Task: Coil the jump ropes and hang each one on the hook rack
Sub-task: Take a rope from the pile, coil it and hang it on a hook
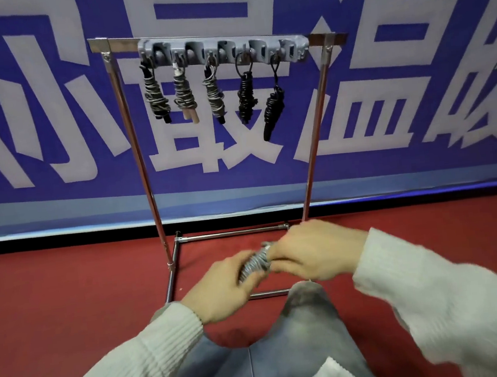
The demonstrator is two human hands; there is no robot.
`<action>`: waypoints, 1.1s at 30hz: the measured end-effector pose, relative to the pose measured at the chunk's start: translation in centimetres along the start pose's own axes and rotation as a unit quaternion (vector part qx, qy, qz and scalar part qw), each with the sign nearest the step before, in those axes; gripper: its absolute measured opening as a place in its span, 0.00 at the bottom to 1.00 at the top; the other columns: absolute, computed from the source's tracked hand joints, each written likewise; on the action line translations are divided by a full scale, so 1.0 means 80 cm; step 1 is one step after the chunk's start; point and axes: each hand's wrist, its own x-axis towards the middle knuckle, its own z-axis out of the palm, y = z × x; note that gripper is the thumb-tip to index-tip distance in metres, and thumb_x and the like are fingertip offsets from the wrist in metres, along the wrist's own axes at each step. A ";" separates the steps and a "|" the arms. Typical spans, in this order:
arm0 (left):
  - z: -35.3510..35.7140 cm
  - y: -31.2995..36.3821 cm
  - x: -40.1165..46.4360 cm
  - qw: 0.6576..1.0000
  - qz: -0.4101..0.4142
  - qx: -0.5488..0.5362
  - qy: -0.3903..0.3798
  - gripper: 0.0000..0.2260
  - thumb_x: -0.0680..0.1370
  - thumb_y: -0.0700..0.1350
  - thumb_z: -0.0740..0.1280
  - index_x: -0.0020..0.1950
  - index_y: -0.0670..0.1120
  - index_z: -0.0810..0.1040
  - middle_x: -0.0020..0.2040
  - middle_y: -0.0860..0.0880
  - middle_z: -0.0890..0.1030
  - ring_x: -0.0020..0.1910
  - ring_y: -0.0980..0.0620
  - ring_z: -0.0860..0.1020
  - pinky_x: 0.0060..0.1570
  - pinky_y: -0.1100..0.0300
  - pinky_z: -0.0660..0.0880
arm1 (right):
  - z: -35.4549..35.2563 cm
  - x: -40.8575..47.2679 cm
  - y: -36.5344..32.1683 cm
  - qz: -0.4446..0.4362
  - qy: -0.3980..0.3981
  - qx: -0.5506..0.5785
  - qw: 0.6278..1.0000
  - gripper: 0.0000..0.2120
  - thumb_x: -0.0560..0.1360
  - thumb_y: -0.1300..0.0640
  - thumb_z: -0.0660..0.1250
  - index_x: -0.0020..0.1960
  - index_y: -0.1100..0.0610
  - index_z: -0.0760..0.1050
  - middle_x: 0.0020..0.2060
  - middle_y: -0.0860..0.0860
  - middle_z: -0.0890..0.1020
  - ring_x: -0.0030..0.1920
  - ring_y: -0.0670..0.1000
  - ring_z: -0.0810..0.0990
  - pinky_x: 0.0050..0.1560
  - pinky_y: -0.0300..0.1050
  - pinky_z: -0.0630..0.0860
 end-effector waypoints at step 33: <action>0.011 0.027 -0.020 0.939 -0.072 -0.235 0.240 0.14 0.82 0.42 0.61 0.67 0.55 0.70 0.36 0.49 0.84 0.30 0.49 0.80 0.32 0.50 0.79 | 0.073 0.035 -0.067 0.092 0.262 0.714 0.642 0.11 0.71 0.63 0.70 0.53 0.60 0.75 0.36 0.52 0.83 0.37 0.49 0.81 0.42 0.41 0.78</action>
